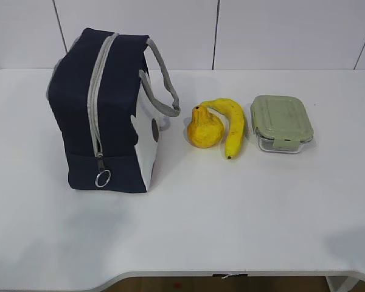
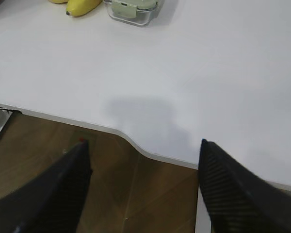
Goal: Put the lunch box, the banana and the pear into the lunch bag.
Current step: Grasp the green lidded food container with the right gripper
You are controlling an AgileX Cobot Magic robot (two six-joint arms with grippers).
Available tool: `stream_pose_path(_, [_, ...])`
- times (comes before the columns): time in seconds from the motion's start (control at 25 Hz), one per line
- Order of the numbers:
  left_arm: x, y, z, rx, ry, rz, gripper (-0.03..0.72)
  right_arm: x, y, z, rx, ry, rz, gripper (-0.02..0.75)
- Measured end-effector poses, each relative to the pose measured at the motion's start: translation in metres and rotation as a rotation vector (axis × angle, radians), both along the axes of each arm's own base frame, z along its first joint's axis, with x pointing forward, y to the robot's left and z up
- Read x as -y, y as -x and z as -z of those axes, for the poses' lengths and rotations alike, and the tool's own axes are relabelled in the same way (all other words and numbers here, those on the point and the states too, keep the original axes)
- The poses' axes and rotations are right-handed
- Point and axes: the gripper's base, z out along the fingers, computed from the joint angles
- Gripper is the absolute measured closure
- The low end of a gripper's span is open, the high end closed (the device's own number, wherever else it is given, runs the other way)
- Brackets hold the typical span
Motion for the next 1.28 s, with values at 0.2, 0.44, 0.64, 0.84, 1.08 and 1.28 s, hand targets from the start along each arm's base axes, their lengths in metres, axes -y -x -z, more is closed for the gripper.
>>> stream_pose_path(0.2, [0.000, 0.000, 0.000, 0.000, 0.000, 0.000, 0.452, 0.000, 0.000, 0.000, 0.000, 0.000, 0.000, 0.188])
stream_pose_path(0.44, [0.000, 0.000, 0.000, 0.000, 0.000, 0.000, 0.452, 0.000, 0.000, 0.000, 0.000, 0.000, 0.000, 0.188])
stream_pose_path(0.64, [0.000, 0.000, 0.000, 0.000, 0.000, 0.000, 0.452, 0.000, 0.000, 0.000, 0.000, 0.000, 0.000, 0.188])
stream_pose_path(0.84, [0.000, 0.000, 0.000, 0.000, 0.000, 0.000, 0.452, 0.000, 0.000, 0.000, -0.001, -0.018, 0.011, 0.188])
stream_pose_path(1.08, [0.000, 0.000, 0.000, 0.000, 0.000, 0.000, 0.452, 0.000, 0.004, -0.006, 0.006, -0.094, 0.056, 0.188])
stream_pose_path(1.28, [0.000, 0.000, 0.000, 0.000, 0.000, 0.000, 0.452, -0.001, 0.001, -0.016, -0.002, -0.116, 0.067, 0.188])
